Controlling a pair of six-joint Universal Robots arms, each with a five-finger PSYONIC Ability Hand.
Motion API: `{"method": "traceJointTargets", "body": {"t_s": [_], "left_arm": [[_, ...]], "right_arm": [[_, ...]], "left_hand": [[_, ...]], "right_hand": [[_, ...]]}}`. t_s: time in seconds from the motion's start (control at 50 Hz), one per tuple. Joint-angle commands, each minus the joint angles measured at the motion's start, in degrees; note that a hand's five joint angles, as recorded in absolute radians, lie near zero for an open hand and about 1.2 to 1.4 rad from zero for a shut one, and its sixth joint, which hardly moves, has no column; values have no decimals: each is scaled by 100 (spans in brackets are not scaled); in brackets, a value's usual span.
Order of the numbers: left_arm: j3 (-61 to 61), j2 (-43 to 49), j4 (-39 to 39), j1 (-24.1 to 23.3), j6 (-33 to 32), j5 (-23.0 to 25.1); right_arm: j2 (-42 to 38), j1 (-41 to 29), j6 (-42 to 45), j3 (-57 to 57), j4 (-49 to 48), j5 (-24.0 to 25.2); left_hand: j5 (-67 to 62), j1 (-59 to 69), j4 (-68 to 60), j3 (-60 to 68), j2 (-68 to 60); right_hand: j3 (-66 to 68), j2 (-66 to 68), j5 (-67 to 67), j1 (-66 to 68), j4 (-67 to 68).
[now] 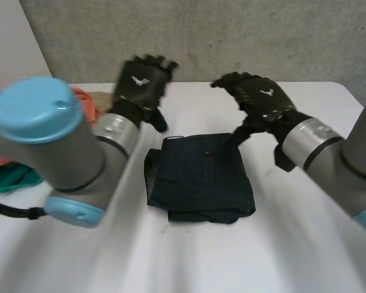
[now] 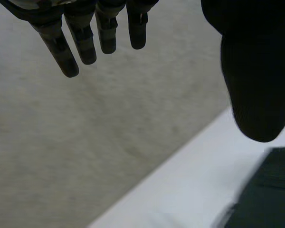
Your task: Fold the laundry.
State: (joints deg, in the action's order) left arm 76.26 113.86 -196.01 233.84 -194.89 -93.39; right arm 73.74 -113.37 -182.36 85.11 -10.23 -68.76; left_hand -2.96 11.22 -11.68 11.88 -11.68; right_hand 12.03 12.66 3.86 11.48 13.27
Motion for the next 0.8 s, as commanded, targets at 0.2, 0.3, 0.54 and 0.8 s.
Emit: {"method": "traceJointTargets", "body": {"t_s": [0.2,0.3,0.54,0.8], "left_arm": [[-1491,2122,2233,-577,-57,-821],[-1465,2272,2286,-577,-549,-909],[-1394,2492,2260,-576,-1174,-1120],[-1026,946,1795,-621,-524,-269]], "right_arm": [[-2494,184,1053,-2718,3044,-32],[-2698,52,1519,-2745,3044,-102],[-3207,-45,2389,-2657,2755,-717],[-1548,-97,1214,-1314,1253,-972]], "left_hand": [[296,-122,168,-188,168],[241,-67,113,-133,113],[174,0,46,-66,46],[241,-67,113,-133,113]], "right_hand": [[-76,-140,-260,-22,-200],[-203,-266,-386,-148,-327],[-203,-266,-386,-148,-327],[176,113,-7,231,52]]}}
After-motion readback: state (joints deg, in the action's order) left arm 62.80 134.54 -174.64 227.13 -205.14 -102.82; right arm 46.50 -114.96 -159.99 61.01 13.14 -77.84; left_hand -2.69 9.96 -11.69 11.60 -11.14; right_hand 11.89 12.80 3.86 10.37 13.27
